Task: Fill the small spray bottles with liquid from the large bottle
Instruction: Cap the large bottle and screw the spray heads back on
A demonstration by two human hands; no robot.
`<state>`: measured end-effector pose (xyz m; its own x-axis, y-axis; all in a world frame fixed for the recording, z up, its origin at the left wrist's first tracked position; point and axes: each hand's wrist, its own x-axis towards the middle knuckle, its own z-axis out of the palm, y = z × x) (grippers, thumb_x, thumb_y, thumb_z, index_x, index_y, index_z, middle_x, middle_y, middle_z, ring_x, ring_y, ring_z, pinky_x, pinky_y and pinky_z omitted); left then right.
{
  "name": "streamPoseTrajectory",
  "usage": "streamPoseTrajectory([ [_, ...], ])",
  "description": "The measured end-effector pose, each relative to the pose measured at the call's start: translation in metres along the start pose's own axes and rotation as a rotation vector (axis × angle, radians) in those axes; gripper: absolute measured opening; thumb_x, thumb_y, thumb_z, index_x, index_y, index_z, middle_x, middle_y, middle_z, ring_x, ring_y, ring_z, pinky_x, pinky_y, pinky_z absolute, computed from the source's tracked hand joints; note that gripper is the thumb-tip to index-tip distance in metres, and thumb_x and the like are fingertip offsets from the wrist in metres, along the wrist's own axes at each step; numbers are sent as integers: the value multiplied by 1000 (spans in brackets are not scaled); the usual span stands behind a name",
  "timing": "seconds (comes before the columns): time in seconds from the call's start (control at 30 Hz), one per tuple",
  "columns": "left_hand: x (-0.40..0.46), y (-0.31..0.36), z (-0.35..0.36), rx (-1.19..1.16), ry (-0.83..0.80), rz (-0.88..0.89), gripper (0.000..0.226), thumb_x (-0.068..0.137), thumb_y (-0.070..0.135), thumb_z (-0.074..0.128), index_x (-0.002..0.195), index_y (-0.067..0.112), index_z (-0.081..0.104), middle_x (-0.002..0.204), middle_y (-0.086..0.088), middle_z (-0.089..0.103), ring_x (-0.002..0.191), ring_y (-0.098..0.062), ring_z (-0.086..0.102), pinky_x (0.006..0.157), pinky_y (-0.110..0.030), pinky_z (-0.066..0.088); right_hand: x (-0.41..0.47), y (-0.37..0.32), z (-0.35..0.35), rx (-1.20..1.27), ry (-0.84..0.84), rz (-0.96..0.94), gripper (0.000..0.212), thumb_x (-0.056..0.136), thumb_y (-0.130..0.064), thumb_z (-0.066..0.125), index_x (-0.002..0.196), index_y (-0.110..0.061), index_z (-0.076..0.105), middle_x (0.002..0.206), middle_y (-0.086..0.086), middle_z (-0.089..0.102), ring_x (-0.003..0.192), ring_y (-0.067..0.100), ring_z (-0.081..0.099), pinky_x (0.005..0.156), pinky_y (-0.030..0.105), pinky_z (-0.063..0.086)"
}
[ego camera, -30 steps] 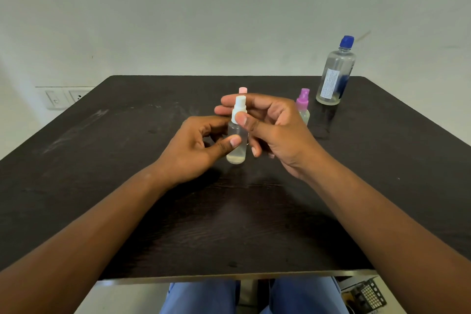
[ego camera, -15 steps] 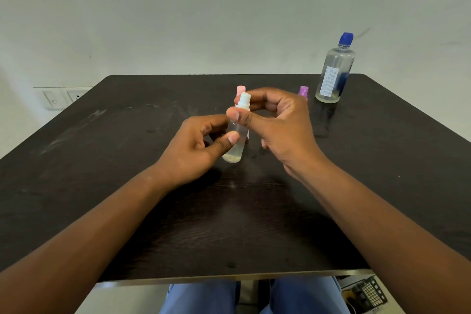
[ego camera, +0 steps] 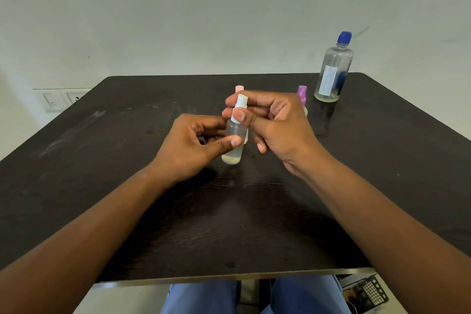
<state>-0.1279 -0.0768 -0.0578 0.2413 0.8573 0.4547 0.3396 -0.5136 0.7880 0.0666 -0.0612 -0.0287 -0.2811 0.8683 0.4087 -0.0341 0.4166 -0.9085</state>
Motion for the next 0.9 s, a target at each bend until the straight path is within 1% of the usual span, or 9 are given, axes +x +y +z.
streamPoseTrajectory([
  [0.07, -1, 0, 0, 24, 25, -8, 29, 84, 37, 80, 110, 25, 80, 103, 13, 81, 81, -37, 76, 78, -59, 60, 0, 3, 4, -26, 47, -12, 14, 96, -3, 75, 105, -13, 79, 97, 9, 83, 42, 10, 56, 37, 19, 40],
  [0.1, -1, -1, 0, 37, 47, -17, 31, 81, 39, 82, 110, 27, 80, 102, 15, 81, 69, -37, 71, 70, -56, 61, 0, 4, 6, -34, 70, -16, 14, 95, -4, 76, 103, -15, 79, 96, 8, 83, 40, 12, 54, 36, 20, 39],
  [0.2, -2, -2, 1, 88, 111, -15, 36, 78, 40, 85, 111, 29, 81, 99, 19, 80, 46, -9, 46, 50, -29, 48, -1, 5, 11, -42, 149, -15, 14, 93, -2, 79, 104, -10, 81, 95, 9, 83, 44, 14, 58, 35, 18, 38],
  [0.27, -3, -1, 2, 112, 138, -3, 38, 77, 38, 87, 113, 26, 81, 99, 18, 80, 44, -4, 44, 48, -19, 41, -1, 6, 13, -47, 182, -21, 15, 92, 0, 79, 105, -7, 81, 95, 10, 83, 46, 9, 61, 36, 17, 38],
  [0.4, -4, 2, 3, 180, 196, 24, 42, 75, 44, 87, 113, 28, 81, 99, 18, 80, 44, -4, 43, 47, -19, 41, -2, 8, 14, -78, 205, -73, 19, 91, 0, 80, 109, -2, 81, 99, 12, 82, 53, -8, 64, 50, 4, 43],
  [0.53, -4, 6, 6, 215, 243, 50, 41, 74, 49, 85, 111, 30, 81, 97, 17, 80, 45, -3, 45, 48, -16, 38, -1, 9, 16, -105, 225, -98, 20, 90, -3, 82, 110, -5, 81, 99, 9, 82, 59, -6, 67, 50, 5, 45],
  [0.7, -3, 6, 5, 210, 242, 72, 34, 77, 43, 89, 106, 27, 81, 93, 16, 80, 47, -7, 44, 46, -18, 36, 1, 8, 10, -105, 160, -97, 29, 91, -21, 83, 118, -11, 79, 104, 3, 81, 46, 11, 65, 47, 23, 53],
  [0.83, 0, 5, 6, 173, 291, 71, 36, 77, 44, 90, 106, 25, 80, 91, 12, 79, 53, -10, 46, 49, -21, 39, 0, 8, 8, -188, 273, -235, 20, 100, -32, 74, 112, -16, 78, 97, -6, 79, 57, 23, 69, 47, 46, 56],
  [0.9, 0, 4, 6, 168, 332, 60, 35, 78, 41, 90, 106, 25, 80, 91, 12, 78, 58, -9, 50, 54, -19, 42, 2, 9, 5, -284, 367, -271, 18, 103, -32, 70, 111, -18, 77, 94, -10, 76, 62, 20, 69, 53, 50, 58],
])
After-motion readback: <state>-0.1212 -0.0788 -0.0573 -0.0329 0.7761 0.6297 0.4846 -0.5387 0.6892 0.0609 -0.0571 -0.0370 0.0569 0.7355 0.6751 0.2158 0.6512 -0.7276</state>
